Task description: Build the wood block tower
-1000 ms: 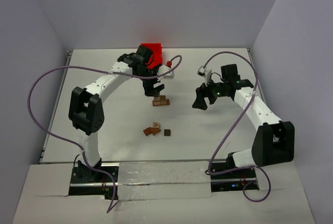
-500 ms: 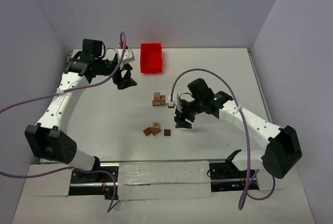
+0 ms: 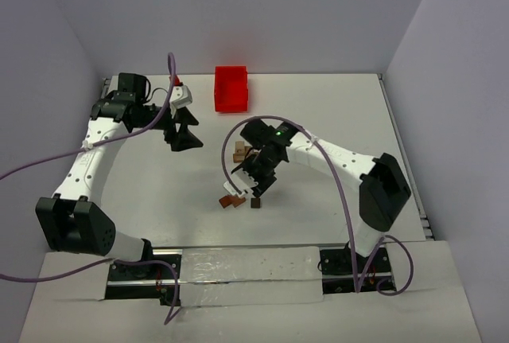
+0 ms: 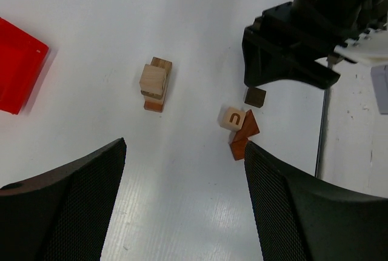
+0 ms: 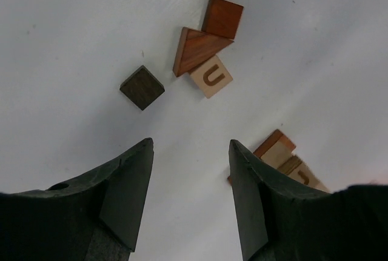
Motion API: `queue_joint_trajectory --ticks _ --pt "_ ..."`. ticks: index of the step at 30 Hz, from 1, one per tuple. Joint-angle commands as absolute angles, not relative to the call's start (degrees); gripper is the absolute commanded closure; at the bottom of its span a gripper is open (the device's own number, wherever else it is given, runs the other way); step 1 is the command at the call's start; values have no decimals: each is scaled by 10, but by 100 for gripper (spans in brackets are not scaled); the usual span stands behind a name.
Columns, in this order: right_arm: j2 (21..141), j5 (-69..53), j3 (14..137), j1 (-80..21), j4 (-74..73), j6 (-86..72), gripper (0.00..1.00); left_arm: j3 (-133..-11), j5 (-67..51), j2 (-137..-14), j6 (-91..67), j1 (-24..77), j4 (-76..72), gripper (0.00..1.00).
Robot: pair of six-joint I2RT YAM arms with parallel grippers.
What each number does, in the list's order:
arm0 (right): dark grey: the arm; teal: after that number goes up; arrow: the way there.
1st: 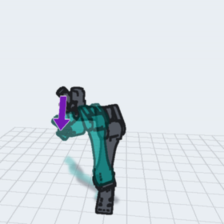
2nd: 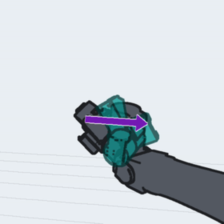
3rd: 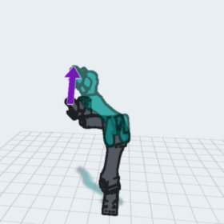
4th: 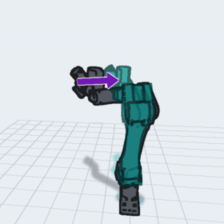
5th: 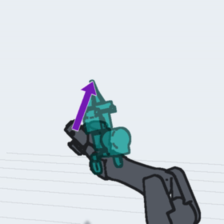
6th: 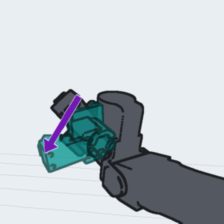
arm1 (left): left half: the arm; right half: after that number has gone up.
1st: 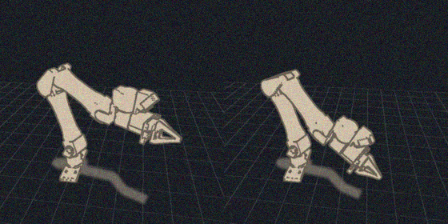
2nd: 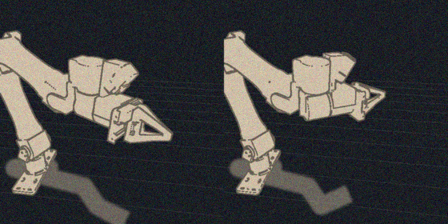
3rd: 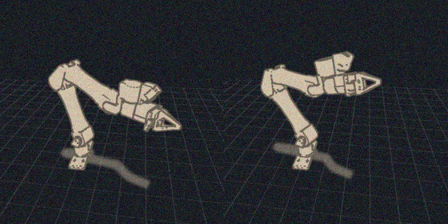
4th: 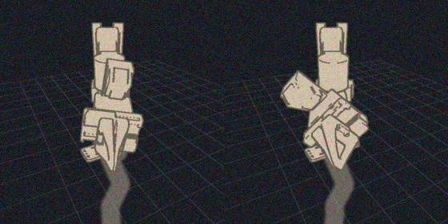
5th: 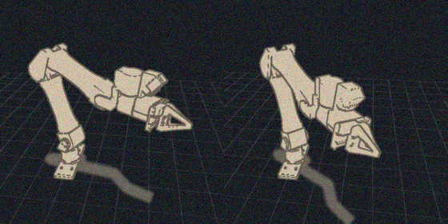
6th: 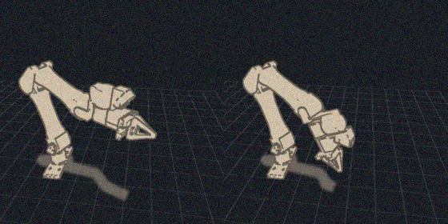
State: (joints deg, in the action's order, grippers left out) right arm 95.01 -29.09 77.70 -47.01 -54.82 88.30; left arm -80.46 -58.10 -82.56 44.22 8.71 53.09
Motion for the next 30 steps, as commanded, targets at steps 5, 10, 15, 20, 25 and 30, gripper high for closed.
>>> queue_joint_trajectory --ticks 5,10,15,20,25,30 --pt "1050 -202 853 -513 -612 1058 40 -790 -674 -792 507 27 578 15" --pt "1088 -183 890 -524 -616 1069 40 -781 -682 -794 533 16 594 14" --pt "1116 -154 906 -533 -603 1079 38 -780 -685 -797 553 13 604 14" --pt "1138 -147 918 -547 -608 1078 38 -774 -685 -798 567 11 615 14" --pt "1153 -132 912 -555 -594 1091 37 -771 -685 -794 572 7 615 14" --pt "1172 -128 921 -557 -595 1097 38 -771 -679 -796 581 7 625 14"
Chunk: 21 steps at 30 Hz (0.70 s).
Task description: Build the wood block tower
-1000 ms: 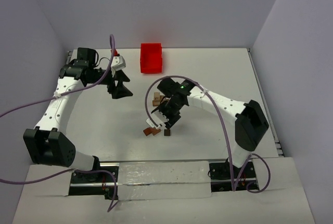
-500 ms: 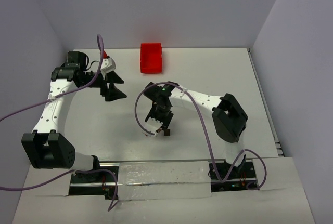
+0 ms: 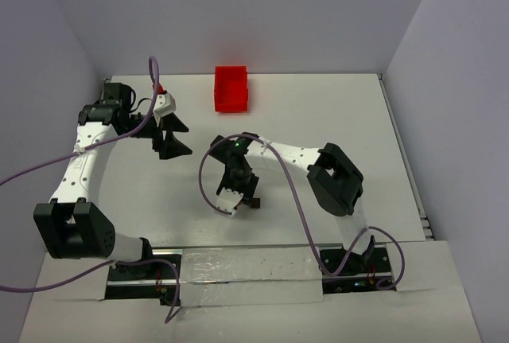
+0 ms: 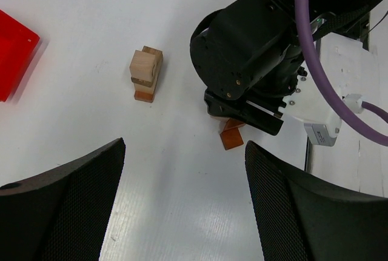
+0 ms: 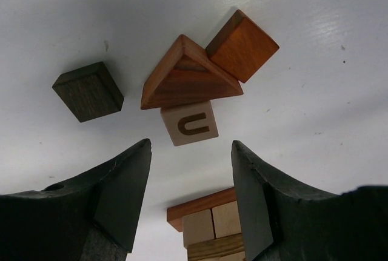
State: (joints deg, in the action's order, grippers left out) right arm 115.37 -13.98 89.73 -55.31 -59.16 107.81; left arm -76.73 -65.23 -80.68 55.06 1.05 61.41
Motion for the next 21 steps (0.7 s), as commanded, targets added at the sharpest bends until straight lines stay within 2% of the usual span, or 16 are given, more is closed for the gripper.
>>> queue_joint_trajectory --ticks 1,11,21 --pt "1174 -127 922 -558 -595 1098 38 -771 -679 -795 581 7 625 14" --pt "1176 -121 898 -559 -588 1104 49 -771 -675 -798 577 4 614 14" --pt "1143 -160 886 -555 -596 1046 72 -772 -671 -801 578 3 615 14"
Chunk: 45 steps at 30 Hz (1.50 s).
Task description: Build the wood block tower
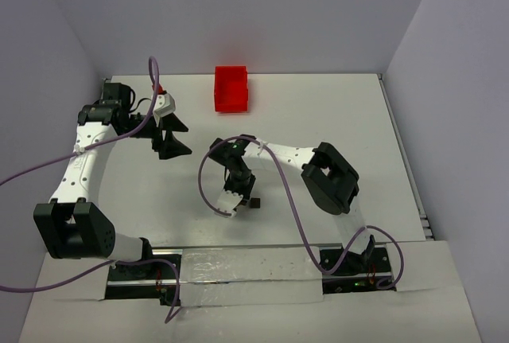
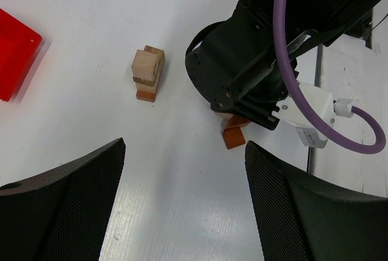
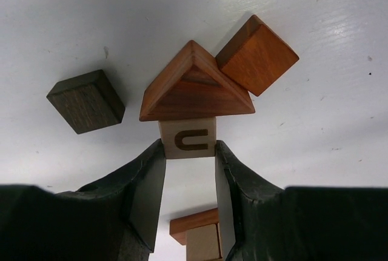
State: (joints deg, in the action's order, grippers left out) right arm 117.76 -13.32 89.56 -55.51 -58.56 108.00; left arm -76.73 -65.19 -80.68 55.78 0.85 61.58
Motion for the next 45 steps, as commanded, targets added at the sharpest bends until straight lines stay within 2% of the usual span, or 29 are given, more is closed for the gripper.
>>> queue_joint_trajectory --ticks 1,10,11,13,24,32,45 --pt "1138 -170 884 -553 -599 1032 74 -773 -671 -802 578 3 617 14" --pt "1064 -255 877 -496 -601 812 86 -771 -678 -804 534 2 584 13" --pt "1055 -264 876 -486 -601 790 87 -771 -680 -805 520 2 575 9" --pt "1035 -277 875 -467 -601 742 88 -772 -685 -810 499 3 563 1" --pt "1033 -249 930 -353 -617 598 90 -751 -638 -795 330 3 412 1" --pt "1069 -193 981 -345 -610 553 91 -745 -610 -799 309 5 392 1" --pt "1161 -171 1089 -353 -639 556 91 -745 -590 -807 288 9 373 1"
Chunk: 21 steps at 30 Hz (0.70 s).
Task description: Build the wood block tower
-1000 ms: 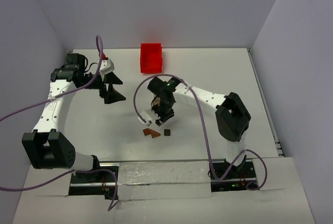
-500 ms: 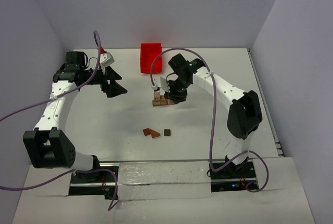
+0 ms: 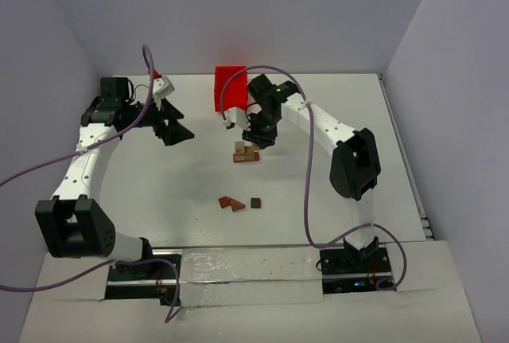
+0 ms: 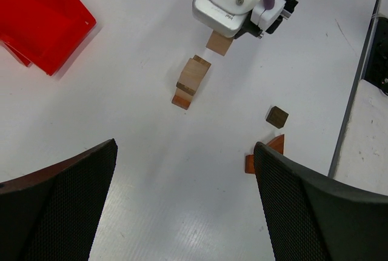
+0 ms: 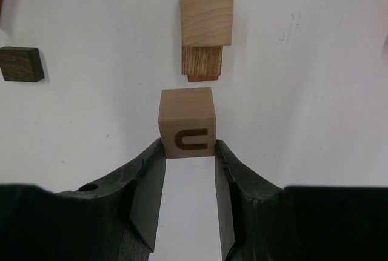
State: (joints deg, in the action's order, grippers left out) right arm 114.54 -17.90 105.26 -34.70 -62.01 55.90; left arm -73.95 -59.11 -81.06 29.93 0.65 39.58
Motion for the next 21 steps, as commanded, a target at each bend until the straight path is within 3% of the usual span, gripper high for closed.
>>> queue_joint_trajectory --ticks 1,21 --pt "1164 -171 1092 -353 -641 557 91 -742 -589 -806 288 9 372 1" --pt "1211 -166 1124 -368 -640 557 87 -737 -592 -810 291 14 370 1"
